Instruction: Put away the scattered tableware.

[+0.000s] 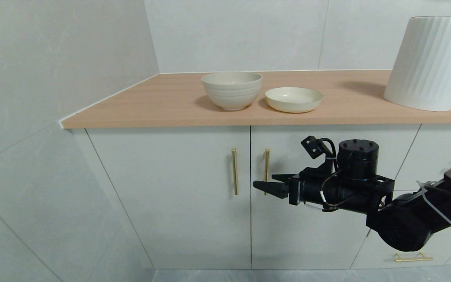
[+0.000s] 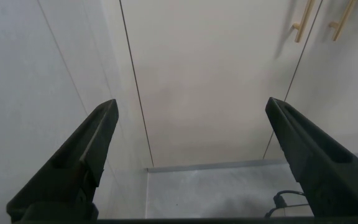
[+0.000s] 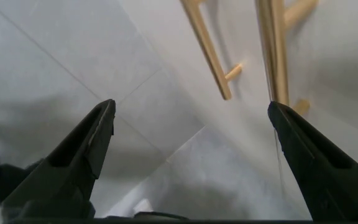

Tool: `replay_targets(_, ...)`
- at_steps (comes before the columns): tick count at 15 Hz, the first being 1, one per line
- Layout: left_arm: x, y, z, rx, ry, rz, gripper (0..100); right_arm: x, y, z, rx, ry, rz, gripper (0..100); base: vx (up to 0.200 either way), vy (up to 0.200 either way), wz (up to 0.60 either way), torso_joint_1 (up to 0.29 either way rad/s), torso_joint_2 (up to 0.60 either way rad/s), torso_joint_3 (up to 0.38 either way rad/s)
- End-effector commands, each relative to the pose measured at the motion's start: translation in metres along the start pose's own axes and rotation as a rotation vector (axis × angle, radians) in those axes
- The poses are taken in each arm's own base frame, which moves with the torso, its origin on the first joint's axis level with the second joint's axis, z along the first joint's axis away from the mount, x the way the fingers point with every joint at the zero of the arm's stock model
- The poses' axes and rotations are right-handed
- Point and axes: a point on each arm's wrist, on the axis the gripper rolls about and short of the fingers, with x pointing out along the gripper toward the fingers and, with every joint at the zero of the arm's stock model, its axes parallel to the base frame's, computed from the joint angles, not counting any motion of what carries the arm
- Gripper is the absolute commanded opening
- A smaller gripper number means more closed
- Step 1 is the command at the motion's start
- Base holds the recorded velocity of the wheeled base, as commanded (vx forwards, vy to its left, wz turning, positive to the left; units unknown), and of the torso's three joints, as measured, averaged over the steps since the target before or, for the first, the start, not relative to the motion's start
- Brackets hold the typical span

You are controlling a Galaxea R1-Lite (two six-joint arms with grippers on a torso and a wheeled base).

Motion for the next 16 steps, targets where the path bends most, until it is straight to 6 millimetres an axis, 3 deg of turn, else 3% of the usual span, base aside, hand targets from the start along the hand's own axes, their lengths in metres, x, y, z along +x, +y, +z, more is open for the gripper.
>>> replay_targets(1,0.0,0.0,0.0,0.0,0.0,0.0,100,0.009,-0.007,-0.005,0.016,0.009,-0.004,100,0.0,0.0,0.0,0.0,0.0,0.0)
replay_targets(16,0.0,0.0,0.0,0.0,0.0,-0.001,100,0.027,-0.013,-0.007,0.062,-0.1,0.005,100,0.0,0.0,0.0,0.0,0.0,0.0)
